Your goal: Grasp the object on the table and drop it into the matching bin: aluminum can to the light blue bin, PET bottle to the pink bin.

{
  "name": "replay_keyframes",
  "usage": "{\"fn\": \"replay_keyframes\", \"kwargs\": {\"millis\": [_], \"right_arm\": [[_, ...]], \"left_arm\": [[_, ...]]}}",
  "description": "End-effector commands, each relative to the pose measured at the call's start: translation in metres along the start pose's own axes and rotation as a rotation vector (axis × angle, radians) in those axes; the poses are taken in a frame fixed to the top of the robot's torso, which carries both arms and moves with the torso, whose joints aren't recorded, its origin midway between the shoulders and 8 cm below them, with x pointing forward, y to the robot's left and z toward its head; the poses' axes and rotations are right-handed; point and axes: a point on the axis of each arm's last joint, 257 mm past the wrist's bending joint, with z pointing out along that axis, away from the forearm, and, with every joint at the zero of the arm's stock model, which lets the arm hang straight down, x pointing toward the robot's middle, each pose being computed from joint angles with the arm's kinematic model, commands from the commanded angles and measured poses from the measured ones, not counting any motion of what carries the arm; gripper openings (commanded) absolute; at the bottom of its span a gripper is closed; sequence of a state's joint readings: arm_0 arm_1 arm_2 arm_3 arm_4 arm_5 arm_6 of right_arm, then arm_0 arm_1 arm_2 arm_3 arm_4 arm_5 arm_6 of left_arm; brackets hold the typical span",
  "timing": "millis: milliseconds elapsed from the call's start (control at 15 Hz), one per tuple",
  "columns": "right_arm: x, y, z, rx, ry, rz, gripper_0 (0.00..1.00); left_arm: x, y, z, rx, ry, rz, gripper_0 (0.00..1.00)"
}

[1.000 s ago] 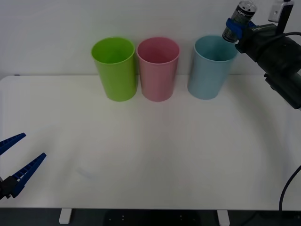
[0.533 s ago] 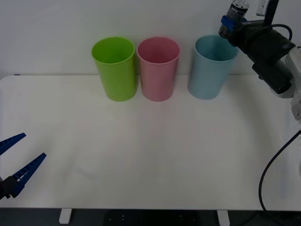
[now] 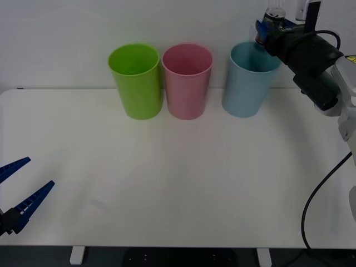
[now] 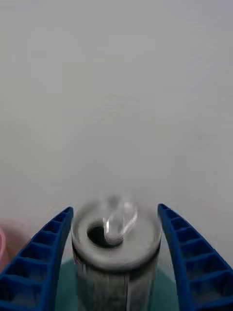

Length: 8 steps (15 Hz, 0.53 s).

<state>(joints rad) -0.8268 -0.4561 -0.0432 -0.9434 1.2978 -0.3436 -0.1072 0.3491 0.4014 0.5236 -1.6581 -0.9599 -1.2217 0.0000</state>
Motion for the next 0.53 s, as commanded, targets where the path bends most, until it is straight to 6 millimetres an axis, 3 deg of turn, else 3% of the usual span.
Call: {"fn": "replay_keyframes", "kwargs": {"millis": [67,533], "right_arm": [[0.001,0.004,0.001,-0.009,0.000,-0.011,1.00],[0.001,0.017,-0.013,-0.044,-0.027,0.023,1.00]], "left_arm": [[0.000,0.000,0.000,0.000,0.000,0.000,1.00],[0.000,0.000,0.000,0.000,0.000,0.000,1.00]]}}
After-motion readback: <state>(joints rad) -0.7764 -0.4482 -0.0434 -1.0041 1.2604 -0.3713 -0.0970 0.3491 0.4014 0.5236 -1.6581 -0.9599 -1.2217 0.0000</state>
